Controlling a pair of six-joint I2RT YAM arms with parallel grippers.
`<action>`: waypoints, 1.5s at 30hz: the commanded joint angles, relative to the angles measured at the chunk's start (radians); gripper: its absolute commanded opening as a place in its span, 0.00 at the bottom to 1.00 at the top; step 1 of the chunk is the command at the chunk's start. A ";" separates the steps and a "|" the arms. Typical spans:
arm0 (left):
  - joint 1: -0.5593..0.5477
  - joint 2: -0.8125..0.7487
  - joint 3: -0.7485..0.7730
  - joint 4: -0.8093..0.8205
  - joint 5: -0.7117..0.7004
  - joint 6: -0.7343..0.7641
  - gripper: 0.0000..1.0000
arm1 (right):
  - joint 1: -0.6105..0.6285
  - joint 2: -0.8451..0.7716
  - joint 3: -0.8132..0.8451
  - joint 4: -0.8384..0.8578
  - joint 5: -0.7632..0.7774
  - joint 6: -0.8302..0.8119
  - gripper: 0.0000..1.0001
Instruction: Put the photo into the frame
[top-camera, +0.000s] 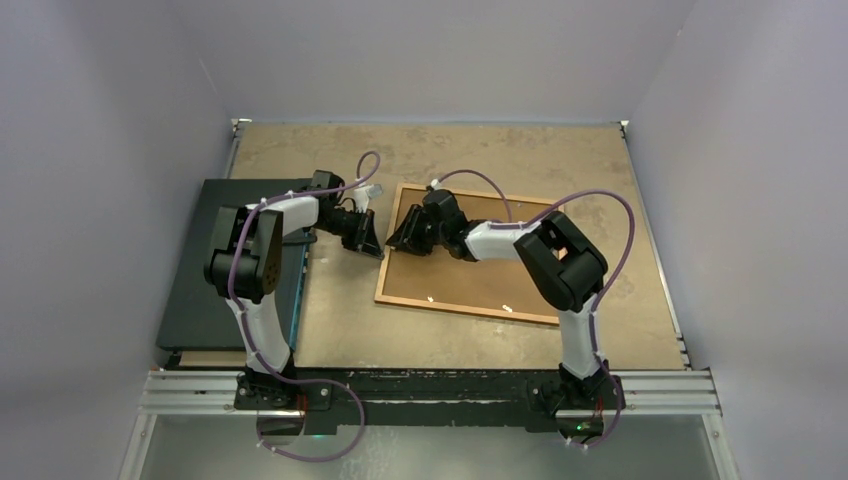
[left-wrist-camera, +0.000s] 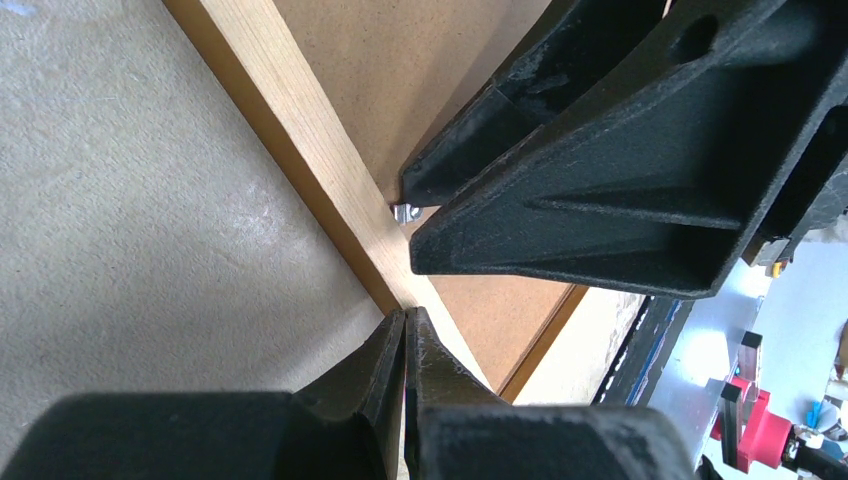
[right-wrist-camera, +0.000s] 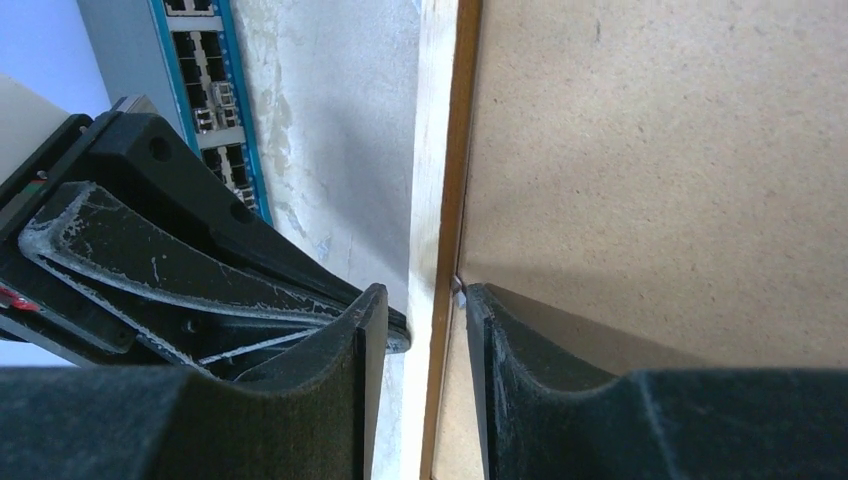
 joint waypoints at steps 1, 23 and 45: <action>-0.017 -0.005 -0.016 0.035 -0.039 0.038 0.00 | 0.004 0.053 0.020 -0.012 -0.023 -0.040 0.38; 0.016 -0.072 0.113 -0.113 -0.075 0.088 0.23 | -0.029 -0.269 0.080 -0.427 0.078 -0.840 0.64; 0.155 -0.251 0.333 -0.398 -0.046 0.220 0.50 | 0.159 -0.328 -0.103 -0.677 -0.027 -1.268 0.57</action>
